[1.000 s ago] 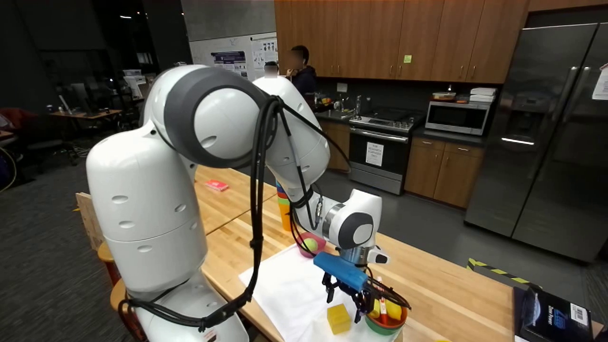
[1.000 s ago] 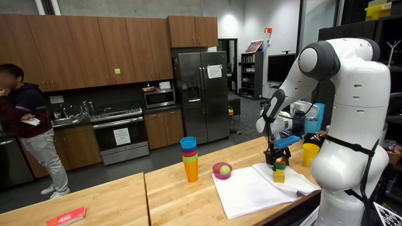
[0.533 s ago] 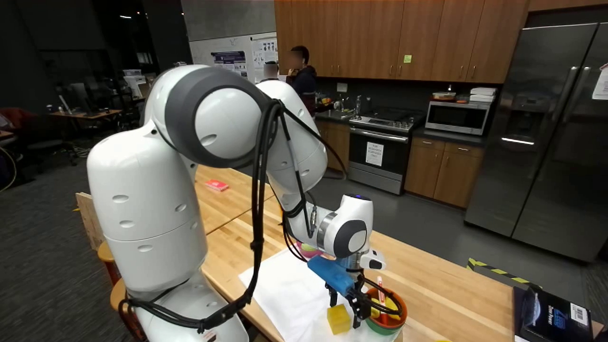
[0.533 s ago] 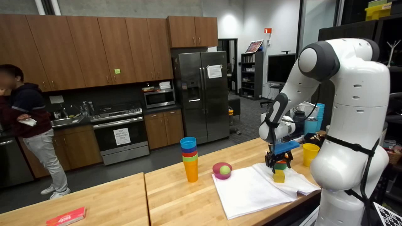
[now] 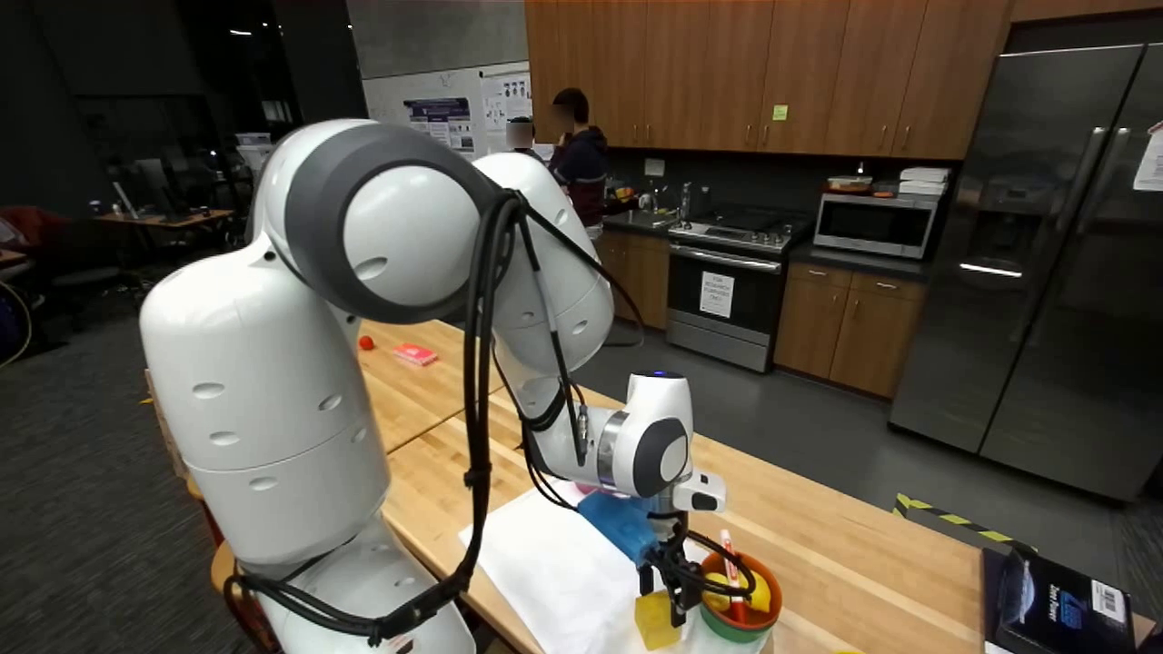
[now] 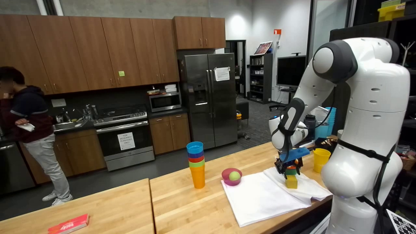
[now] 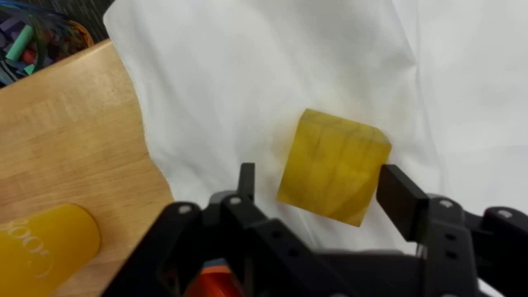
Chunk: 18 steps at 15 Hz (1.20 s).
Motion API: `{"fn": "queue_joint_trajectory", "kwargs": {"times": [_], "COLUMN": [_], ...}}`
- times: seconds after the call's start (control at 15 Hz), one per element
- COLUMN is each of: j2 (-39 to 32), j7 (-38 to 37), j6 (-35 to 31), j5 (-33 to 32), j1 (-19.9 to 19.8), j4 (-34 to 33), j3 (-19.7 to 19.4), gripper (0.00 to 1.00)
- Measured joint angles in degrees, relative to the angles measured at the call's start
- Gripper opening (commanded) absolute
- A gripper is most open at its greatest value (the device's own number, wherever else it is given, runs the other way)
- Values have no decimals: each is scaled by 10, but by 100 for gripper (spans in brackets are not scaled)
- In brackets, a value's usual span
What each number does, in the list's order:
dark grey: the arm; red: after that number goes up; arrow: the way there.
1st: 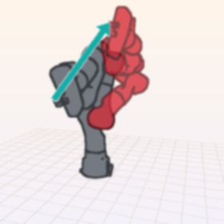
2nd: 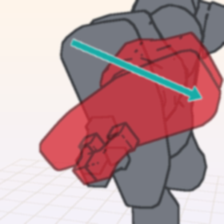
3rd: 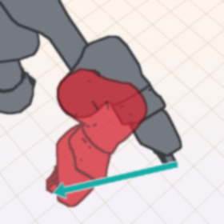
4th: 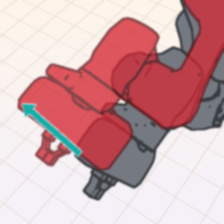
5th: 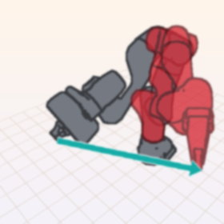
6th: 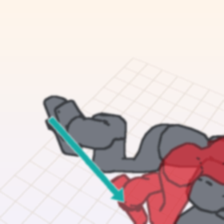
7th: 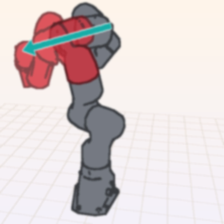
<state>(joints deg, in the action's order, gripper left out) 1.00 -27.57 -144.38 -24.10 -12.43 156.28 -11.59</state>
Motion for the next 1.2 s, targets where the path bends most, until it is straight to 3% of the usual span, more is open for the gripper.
{"fn": "queue_joint_trajectory", "kwargs": {"times": [0.07,0.2,0.27,0.47,0.53,0.6,1.2], "j2": [4,9,10,11,11,11,10], "j7": [-8,-16,-17,-17,-17,-17,-17], "j6": [0,0,0,2,2,2,-9], "j5": [-6,-11,-12,-12,-12,-12,-6], "j1": [0,0,0,-1,-1,-1,-1], "j4": [2,8,9,14,15,16,17], "j3": [0,1,1,1,1,1,1], "gripper": [84,86,65,85,86,96,100]}}
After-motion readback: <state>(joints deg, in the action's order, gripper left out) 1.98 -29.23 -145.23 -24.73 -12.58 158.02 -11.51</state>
